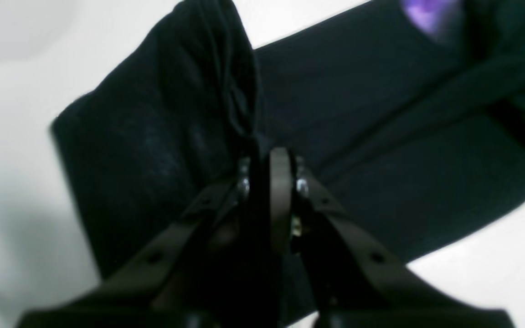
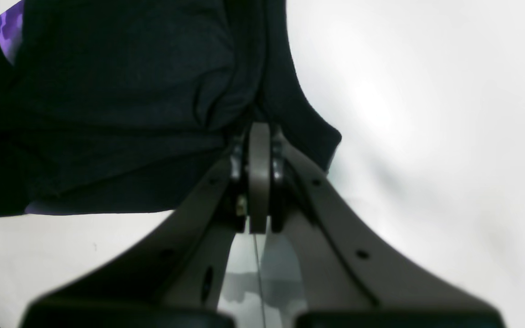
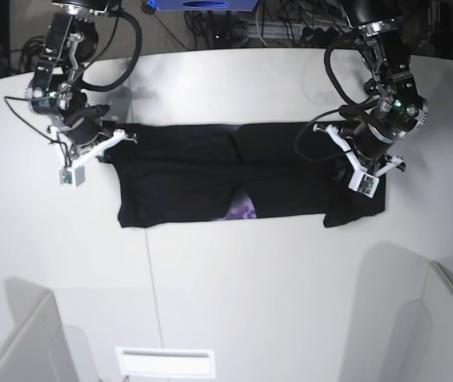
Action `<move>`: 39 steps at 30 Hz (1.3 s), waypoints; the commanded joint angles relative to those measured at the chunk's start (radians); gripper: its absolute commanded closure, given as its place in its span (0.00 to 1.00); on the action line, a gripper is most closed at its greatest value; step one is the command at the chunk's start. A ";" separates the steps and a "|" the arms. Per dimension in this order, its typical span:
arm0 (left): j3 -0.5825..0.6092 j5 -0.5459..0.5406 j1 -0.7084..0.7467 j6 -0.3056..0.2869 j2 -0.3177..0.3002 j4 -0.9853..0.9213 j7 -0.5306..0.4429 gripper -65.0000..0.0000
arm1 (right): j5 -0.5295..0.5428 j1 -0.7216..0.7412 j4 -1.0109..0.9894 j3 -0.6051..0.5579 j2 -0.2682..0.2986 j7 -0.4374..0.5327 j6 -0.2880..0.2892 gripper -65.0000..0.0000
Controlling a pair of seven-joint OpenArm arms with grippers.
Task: Fold the T-shirt properly
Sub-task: 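Fold the strip end held by the left gripper toward the right gripper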
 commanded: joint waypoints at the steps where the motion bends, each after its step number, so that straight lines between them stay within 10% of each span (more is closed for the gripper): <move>1: 0.012 -0.018 -0.009 -0.003 -0.006 0.020 -0.016 1.00 | 0.006 0.008 0.015 0.002 0.006 0.018 0.005 1.00; 17: 0.222 -0.020 -0.031 0.139 -0.006 0.004 -0.014 1.00 | 0.006 0.008 0.015 0.025 0.007 0.018 0.005 1.00; 39: 0.263 -0.020 -0.038 0.146 -0.006 0.003 -0.011 1.00 | 0.006 0.018 0.015 0.031 0.007 0.018 0.005 1.00</move>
